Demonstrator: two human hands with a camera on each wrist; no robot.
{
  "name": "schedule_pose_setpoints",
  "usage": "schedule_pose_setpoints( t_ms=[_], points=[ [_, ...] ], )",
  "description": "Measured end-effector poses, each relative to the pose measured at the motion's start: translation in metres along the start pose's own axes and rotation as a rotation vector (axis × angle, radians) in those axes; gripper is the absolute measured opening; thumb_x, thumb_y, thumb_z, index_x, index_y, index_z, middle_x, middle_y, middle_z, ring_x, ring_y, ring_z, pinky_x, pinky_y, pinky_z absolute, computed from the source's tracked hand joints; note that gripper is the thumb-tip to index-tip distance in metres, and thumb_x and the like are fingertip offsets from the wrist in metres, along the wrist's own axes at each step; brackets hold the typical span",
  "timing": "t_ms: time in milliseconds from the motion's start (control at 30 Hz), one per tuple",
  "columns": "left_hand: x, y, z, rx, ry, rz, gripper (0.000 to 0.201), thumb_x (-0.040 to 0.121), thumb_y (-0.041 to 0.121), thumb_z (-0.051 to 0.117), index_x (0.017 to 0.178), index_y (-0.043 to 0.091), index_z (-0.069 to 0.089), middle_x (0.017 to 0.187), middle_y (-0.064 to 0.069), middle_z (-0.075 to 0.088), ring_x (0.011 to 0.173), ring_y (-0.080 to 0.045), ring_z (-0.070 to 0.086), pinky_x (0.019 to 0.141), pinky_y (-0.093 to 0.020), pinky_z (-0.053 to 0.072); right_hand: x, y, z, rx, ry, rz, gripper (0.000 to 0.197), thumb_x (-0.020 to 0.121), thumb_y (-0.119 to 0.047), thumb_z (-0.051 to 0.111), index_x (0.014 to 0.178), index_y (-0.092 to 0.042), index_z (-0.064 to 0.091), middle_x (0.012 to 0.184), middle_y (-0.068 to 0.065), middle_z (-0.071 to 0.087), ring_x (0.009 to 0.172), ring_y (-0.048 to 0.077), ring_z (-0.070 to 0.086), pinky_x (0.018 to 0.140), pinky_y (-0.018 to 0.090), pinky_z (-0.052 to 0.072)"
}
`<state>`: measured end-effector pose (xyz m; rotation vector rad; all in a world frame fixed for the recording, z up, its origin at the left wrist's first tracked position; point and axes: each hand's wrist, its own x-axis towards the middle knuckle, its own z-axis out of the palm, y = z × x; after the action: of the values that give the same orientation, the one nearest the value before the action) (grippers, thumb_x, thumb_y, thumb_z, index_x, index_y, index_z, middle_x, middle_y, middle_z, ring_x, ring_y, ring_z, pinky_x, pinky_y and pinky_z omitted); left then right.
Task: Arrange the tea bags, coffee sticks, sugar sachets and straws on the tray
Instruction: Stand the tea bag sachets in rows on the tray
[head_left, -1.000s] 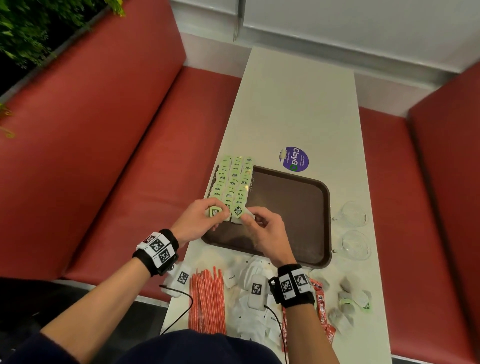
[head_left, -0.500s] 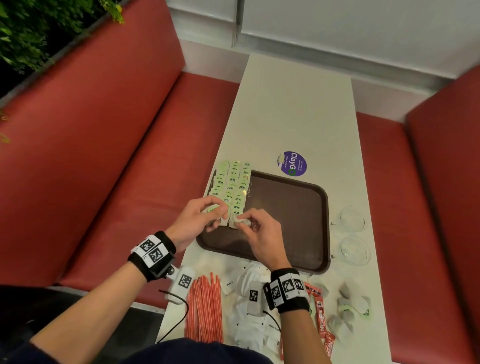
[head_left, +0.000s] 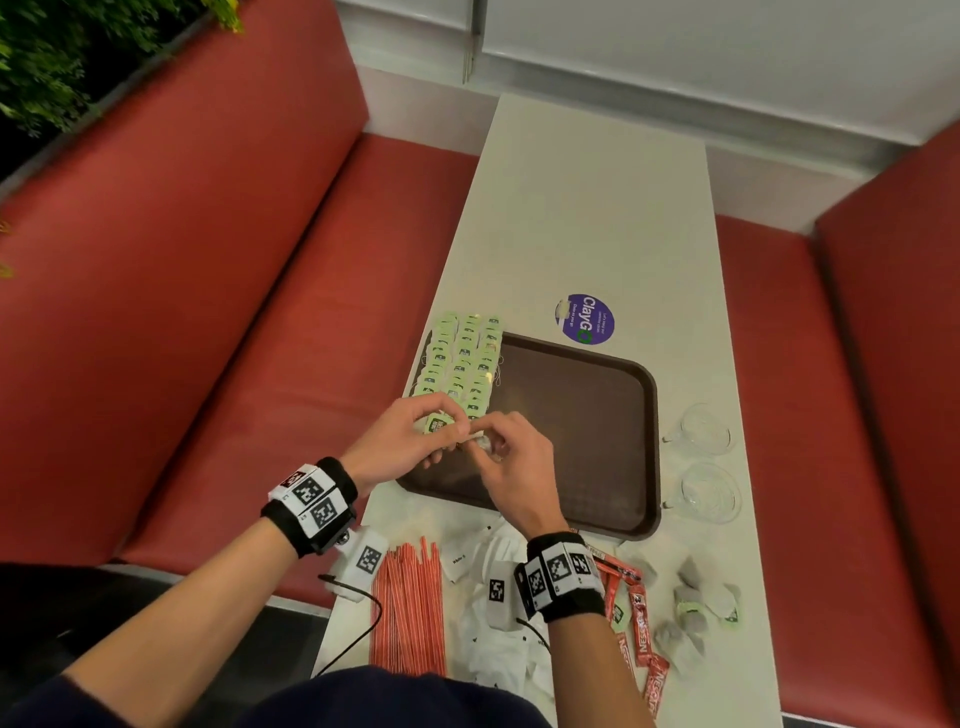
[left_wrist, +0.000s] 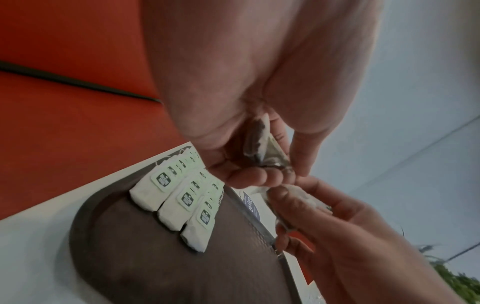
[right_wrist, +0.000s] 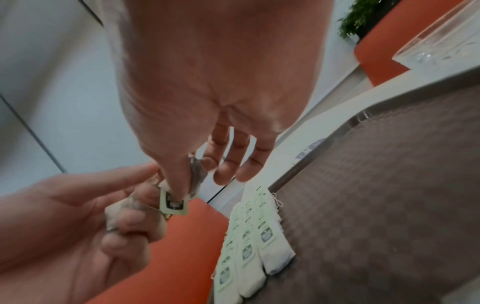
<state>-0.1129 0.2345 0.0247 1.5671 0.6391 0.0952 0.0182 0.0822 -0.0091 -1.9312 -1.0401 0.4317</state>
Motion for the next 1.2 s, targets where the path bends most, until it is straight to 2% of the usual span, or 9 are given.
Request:
schedule_pose_setpoints(
  t_ms=[167,333,467,533,733,867,1000,1100,1200],
  points=[
    [-0.004,0.000,-0.005,0.039,0.013,0.049,0.015,0.103,0.032,0.073,0.107,0.018,0.072,0.079,0.014,0.066,0.070,-0.016,0.059,0.065,-0.031,0.051,0.005,0.003,-0.004,0.167,0.078,0.169,0.007,0.099,-0.030,0.075,0.100,-0.038,0.074,0.098,-0.010,0.074,0.090,0.016,0.068,0.080,0.042,0.058],
    [-0.006,-0.004,-0.009,0.021,0.020,0.069,0.014,0.103,0.028,0.073,0.105,0.014,0.072,0.082,0.013,0.068,0.072,-0.017,0.062,0.070,-0.030,0.055,-0.003,-0.004,-0.005,0.347,0.078,0.279,0.005,0.103,-0.022,0.072,0.102,-0.027,0.074,0.098,-0.011,0.076,0.085,0.002,0.065,0.079,0.028,0.051],
    [-0.005,-0.007,-0.008,-0.028,0.055,0.061,0.011,0.103,0.023,0.073,0.104,0.012,0.073,0.090,0.006,0.072,0.076,-0.019,0.065,0.074,-0.030,0.057,-0.005,-0.008,-0.004,0.555,-0.013,0.343,0.016,0.105,-0.023,0.072,0.120,-0.027,0.070,0.095,0.011,0.072,0.086,0.015,0.065,0.086,0.051,0.059],
    [-0.003,-0.009,-0.009,-0.040,0.074,0.042,0.011,0.102,0.023,0.073,0.106,0.013,0.073,0.085,0.002,0.072,0.075,-0.019,0.065,0.075,-0.030,0.056,-0.004,-0.008,-0.008,0.568,-0.106,0.319,0.025,0.105,-0.020,0.071,0.129,-0.029,0.071,0.088,0.011,0.068,0.084,0.019,0.064,0.080,0.043,0.055],
    [0.002,-0.004,-0.013,0.038,0.105,0.035,0.009,0.102,0.027,0.074,0.104,0.019,0.075,0.080,0.004,0.073,0.064,-0.019,0.066,0.070,-0.024,0.054,-0.003,-0.016,-0.012,0.481,-0.194,0.270,0.008,0.105,-0.022,0.071,0.101,-0.017,0.074,0.097,-0.002,0.073,0.087,0.008,0.064,0.081,0.022,0.051],
    [0.007,-0.002,-0.015,0.117,0.123,0.031,0.008,0.100,0.031,0.077,0.101,0.023,0.077,0.075,-0.007,0.076,0.064,-0.018,0.068,0.071,-0.030,0.057,-0.002,-0.020,-0.011,0.505,-0.158,0.302,0.015,0.106,-0.020,0.067,0.094,-0.013,0.063,0.090,-0.002,0.067,0.083,0.008,0.061,0.079,0.026,0.051],
    [0.009,-0.001,-0.014,0.254,0.175,0.030,0.010,0.099,0.036,0.078,0.094,0.027,0.076,0.069,-0.005,0.076,0.059,-0.015,0.068,0.067,-0.030,0.058,-0.004,-0.019,-0.009,0.464,-0.045,0.352,0.022,0.102,-0.018,0.070,0.090,-0.008,0.055,0.076,-0.007,0.063,0.070,0.004,0.064,0.075,0.039,0.058],
    [0.010,-0.001,-0.012,0.299,0.200,0.036,0.011,0.099,0.034,0.078,0.091,0.026,0.075,0.066,-0.003,0.075,0.056,-0.015,0.068,0.064,-0.031,0.058,-0.006,-0.022,-0.008,0.415,-0.007,0.341,0.022,0.100,-0.023,0.078,0.097,-0.008,0.063,0.084,0.005,0.078,0.074,0.013,0.075,0.071,0.026,0.057],
    [0.012,-0.002,-0.013,0.351,0.210,0.025,0.011,0.099,0.033,0.077,0.091,0.028,0.075,0.064,-0.001,0.075,0.055,-0.013,0.068,0.061,-0.027,0.057,-0.008,-0.020,-0.010,0.390,0.018,0.320,0.018,0.099,-0.023,0.081,0.115,-0.021,0.073,0.087,0.001,0.081,0.076,0.016,0.078,0.076,0.028,0.062]
  ],
)
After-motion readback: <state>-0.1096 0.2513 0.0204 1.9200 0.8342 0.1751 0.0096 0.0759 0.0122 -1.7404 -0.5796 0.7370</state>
